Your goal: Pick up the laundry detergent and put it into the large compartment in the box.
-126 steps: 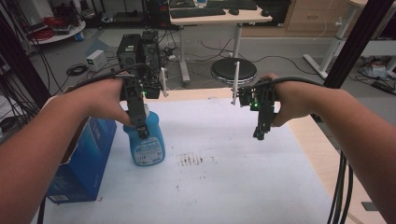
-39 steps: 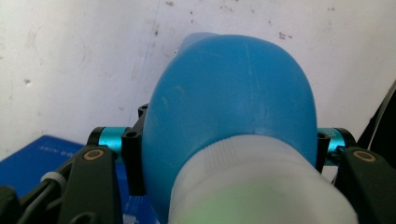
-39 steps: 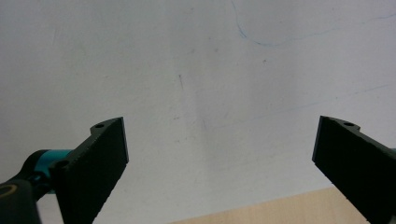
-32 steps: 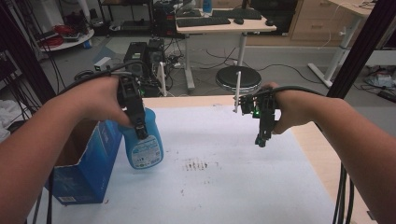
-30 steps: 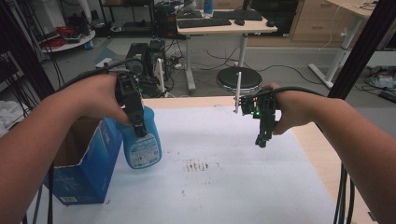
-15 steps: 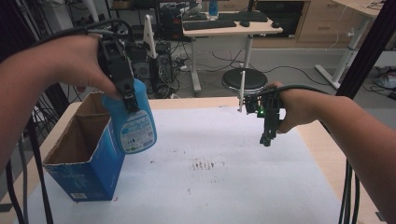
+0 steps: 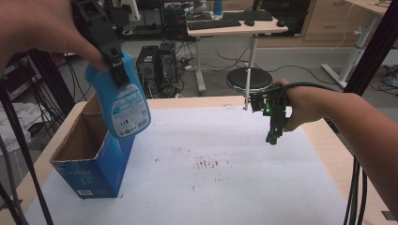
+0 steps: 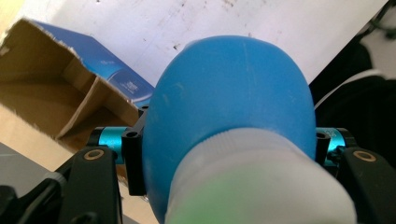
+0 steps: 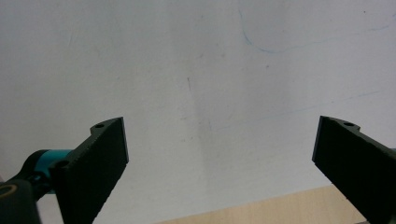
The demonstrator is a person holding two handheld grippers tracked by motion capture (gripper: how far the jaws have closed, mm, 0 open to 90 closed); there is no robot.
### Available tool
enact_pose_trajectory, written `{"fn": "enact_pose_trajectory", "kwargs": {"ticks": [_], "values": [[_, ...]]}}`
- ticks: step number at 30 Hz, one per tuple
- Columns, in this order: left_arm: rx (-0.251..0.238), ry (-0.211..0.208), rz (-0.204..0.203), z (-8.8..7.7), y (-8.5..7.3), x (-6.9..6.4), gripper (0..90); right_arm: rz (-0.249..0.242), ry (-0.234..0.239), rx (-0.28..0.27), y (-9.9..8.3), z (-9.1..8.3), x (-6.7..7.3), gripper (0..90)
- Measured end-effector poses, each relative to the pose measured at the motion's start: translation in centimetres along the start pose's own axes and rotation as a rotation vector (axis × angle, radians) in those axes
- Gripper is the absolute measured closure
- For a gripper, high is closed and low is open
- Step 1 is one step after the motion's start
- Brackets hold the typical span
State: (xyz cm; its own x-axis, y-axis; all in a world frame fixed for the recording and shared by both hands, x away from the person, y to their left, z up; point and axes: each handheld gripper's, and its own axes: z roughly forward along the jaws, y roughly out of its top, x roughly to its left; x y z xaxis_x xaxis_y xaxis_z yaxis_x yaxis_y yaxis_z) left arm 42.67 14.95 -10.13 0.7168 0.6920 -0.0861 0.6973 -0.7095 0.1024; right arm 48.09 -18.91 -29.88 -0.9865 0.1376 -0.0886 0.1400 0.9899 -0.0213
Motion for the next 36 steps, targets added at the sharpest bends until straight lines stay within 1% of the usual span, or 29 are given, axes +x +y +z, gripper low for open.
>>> {"fn": "enact_pose_trajectory", "kwargs": {"ticks": [1, 2, 3, 5, 6, 7, 9, 10, 11, 12, 13, 14, 17, 18, 19, 20, 21, 22, 24, 25, 27, 28, 29, 31, 32, 36], "values": [[-0.019, -0.007, -0.04, -0.7, -0.6, 0.2, 37.5, 0.001, 0.0, 0.003, 0.1, 0.0, 0.0, 2.5], [-0.019, -0.007, -0.04, -0.7, -0.6, 0.2, 37.5, 0.001, 0.0, 0.003, 0.1, 0.0, 0.0, 2.5], [-0.025, -0.01, -0.078, -1.2, -1.3, 0.6, 37.5, 0.002, -0.002, -0.004, 0.2, 0.0, 0.1, 2.5], [-0.023, -0.015, -0.125, -1.5, -1.9, 1.1, 37.4, 0.001, -0.001, -0.005, 0.4, -0.1, 0.1, 2.5], [-0.023, -0.015, -0.125, -1.5, -1.9, 1.1, 37.5, -0.005, -0.003, -0.007, 0.5, 0.0, 0.1, 2.5], [-0.017, -0.019, -0.18, -1.6, -2.6, 1.8, 37.5, -0.002, -0.002, -0.004, 0.6, 0.0, 0.2, 2.5], [-0.015, -0.012, -0.219, -1.7, -3.2, 2.3, 37.5, -0.01, -0.004, -0.005, 0.8, 0.1, 0.2, 2.5], [-0.015, -0.012, -0.219, -1.7, -3.2, 2.3, 37.5, -0.01, -0.004, -0.006, 0.9, 0.1, 0.2, 2.5], [-0.013, -0.004, -0.234, -1.8, -3.5, 2.6, 37.5, -0.01, -0.004, -0.006, 0.9, 0.1, 0.2, 2.5], [-0.013, 0.008, -0.271, -1.9, -4.1, 3.0, 37.5, -0.017, -0.005, -0.006, 1.1, 0.0, 0.3, 2.5], [-0.013, 0.008, -0.271, -1.9, -4.1, 3.0, 37.5, -0.017, -0.005, -0.006, 1.1, 0.0, 0.3, 2.5], [-0.009, 0.016, -0.291, -2.0, -4.4, 3.2, 37.5, -0.016, -0.006, -0.01, 1.1, 0.0, 0.3, 2.5], [-0.006, 0.028, -0.322, -2.0, -5.1, 3.7, 37.5, -0.017, -0.008, -0.012, 1.2, -0.1, 0.3, 2.5], [-0.008, 0.033, -0.344, -2.0, -5.6, 4.1, 37.5, -0.017, -0.007, -0.011, 1.2, -0.1, 0.3, 2.5], [-0.008, 0.033, -0.344, -2.0, -5.6, 4.1, 37.5, -0.017, -0.007, -0.011, 1.2, -0.1, 0.3, 2.5], [-0.008, 0.032, -0.357, -2.0, -5.8, 4.3, 37.5, -0.018, -0.005, -0.01, 1.2, -0.1, 0.4, 2.5], [-0.008, 0.032, -0.357, -2.0, -5.8, 4.3, 37.5, -0.018, -0.005, -0.01, 1.2, -0.1, 0.4, 2.5], [-0.013, 0.037, -0.383, -1.9, -6.3, 4.8, 37.5, -0.017, -0.004, -0.008, 1.2, -0.1, 0.4, 2.5], [-0.013, 0.042, -0.405, -1.8, -6.6, 5.1, 37.5, -0.014, -0.007, -0.012, 1.3, -0.2, 0.5, 2.5], [-0.012, 0.046, -0.413, -1.7, -6.7, 5.3, 37.5, -0.016, -0.008, -0.014, 1.2, -0.2, 0.5, 2.5], [-0.012, 0.046, -0.413, -1.7, -6.7, 5.3, 37.5, -0.018, -0.005, -0.017, 1.2, -0.2, 0.5, 2.5], [-0.001, 0.055, -0.437, -1.2, -7.0, 5.8, 37.5, -0.018, -0.005, -0.017, 1.2, -0.2, 0.5, 2.5], [0.002, 0.054, -0.447, -1.0, -7.1, 5.9, 37.5, -0.017, -0.011, -0.014, 1.2, -0.2, 0.4, 2.5], [0.004, 0.055, -0.447, -0.9, -7.1, 6.1, 37.5, -0.015, -0.012, -0.016, 1.1, -0.2, 0.4, 2.5], [0.005, 0.052, -0.461, -0.4, -7.3, 6.4, 37.5, -0.013, -0.011, -0.016, 1.1, -0.2, 0.4, 2.5], [0.01, 0.047, -0.468, 0.5, -7.4, 7.2, 37.5, -0.013, -0.006, -0.014, 1.2, -0.1, 0.3, 2.5]]}}
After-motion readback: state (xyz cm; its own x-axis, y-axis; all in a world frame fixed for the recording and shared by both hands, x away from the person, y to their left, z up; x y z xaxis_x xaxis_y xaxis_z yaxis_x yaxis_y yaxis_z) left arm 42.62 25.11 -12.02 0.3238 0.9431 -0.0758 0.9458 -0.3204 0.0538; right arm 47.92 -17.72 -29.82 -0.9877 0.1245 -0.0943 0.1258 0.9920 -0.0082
